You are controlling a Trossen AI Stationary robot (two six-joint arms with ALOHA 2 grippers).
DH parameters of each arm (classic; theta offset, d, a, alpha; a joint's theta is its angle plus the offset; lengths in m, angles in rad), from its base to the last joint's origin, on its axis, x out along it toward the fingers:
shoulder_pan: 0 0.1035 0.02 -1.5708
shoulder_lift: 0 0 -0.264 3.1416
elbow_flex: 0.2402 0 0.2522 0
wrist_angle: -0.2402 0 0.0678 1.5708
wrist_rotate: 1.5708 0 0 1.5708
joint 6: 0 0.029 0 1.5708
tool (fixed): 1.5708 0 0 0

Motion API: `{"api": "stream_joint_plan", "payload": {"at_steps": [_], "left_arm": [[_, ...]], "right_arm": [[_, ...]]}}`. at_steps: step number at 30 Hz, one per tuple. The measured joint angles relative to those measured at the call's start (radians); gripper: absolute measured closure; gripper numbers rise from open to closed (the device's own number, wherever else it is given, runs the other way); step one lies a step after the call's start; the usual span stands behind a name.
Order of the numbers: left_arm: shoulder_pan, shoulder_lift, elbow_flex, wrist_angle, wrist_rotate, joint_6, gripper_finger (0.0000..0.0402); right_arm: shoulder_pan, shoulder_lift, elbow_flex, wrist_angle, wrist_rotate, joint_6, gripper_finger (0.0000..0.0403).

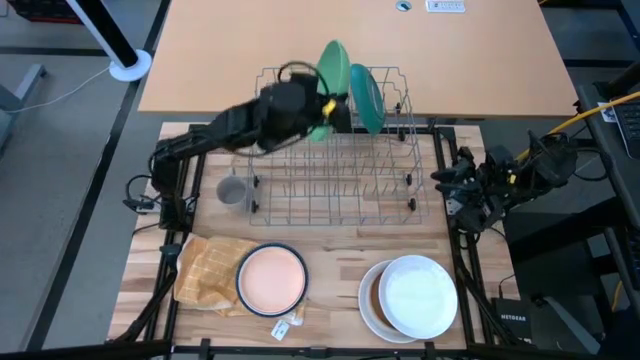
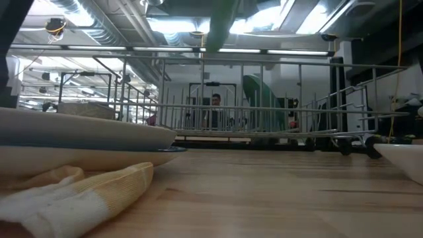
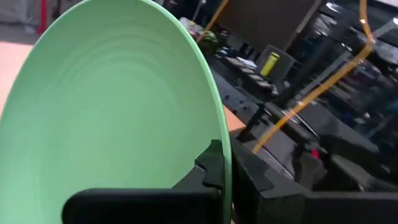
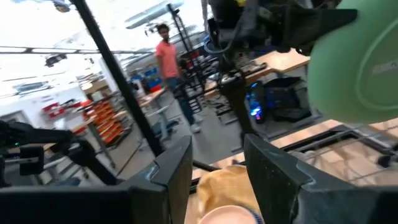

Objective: Sort dishes
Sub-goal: Put the light green plate in the dish rack

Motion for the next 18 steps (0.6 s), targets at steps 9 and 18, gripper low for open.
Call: {"api": "stream_joint_plan", "payload": {"at_steps": [9, 18], "left_arm": [[0.258, 0.001, -0.153, 0.246, 0.294, -0.158, 0.0401], [0.390, 0.001, -0.472, 0.655, 0.442, -0.408, 0.0401]], "right_arm": [[0.000, -0.098, 0.000, -0.083, 0.205, -0.076, 0.0251], [0.000, -0.130, 0.000, -0.164, 0.395, -0.113, 0.0251]]}}
